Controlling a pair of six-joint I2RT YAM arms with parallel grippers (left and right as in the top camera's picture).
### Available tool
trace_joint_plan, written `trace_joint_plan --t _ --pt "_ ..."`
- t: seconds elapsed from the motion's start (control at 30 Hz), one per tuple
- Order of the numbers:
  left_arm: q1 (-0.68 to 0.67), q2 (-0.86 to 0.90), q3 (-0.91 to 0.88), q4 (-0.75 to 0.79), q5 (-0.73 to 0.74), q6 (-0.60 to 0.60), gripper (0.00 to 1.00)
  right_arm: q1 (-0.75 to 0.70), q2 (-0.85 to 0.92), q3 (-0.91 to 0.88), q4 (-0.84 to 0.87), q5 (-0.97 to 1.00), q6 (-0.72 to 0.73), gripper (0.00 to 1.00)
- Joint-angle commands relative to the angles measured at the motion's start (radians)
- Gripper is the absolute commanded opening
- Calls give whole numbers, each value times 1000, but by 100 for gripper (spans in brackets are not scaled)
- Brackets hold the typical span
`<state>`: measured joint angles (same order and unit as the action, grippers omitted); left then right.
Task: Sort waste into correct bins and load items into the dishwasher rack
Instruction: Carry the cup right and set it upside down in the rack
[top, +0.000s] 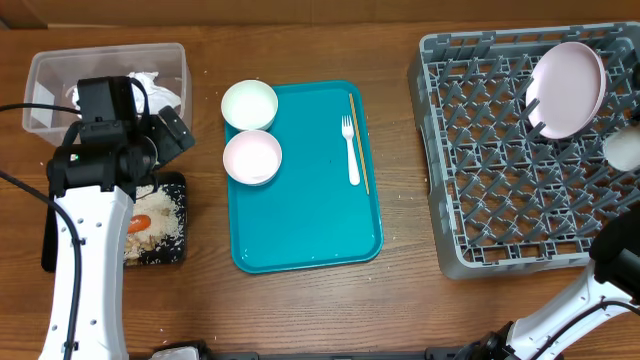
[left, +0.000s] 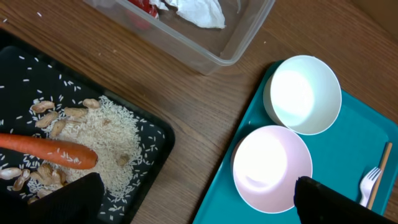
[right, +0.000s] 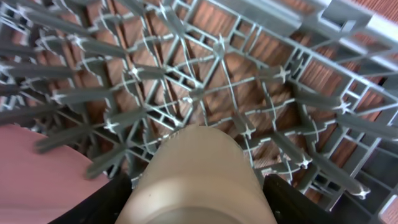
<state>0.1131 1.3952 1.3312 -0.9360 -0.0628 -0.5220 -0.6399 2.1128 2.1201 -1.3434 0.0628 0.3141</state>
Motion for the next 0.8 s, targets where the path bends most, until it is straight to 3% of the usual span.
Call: trace_joint_plan --t 0.0,0.07,0.1,0.2,0.4,0.57,0.67,0.77 --pt "3 2 7 0 4 -10 100 1 -18 -8 8 5 5 72" --pt "3 2 7 0 4 -10 100 1 -18 -8 3 5 5 77" --pt "3 2 7 1 4 -10 100 1 -18 -8 -2 -5 5 84" --pt "3 2 7 1 4 -10 100 1 -18 -7 -17 -20 5 89" --pt "2 2 7 1 4 -10 100 2 -49 80 -82 -89 5 89" --pt "3 2 7 0 4 -10 100 56 -204 160 -114 -252 5 86" --pt "3 2 7 1 4 -10 100 209 -303 160 -114 -327 -8 84" --pt "3 2 7 0 4 -10 100 462 -319 156 -108 -326 -32 84"
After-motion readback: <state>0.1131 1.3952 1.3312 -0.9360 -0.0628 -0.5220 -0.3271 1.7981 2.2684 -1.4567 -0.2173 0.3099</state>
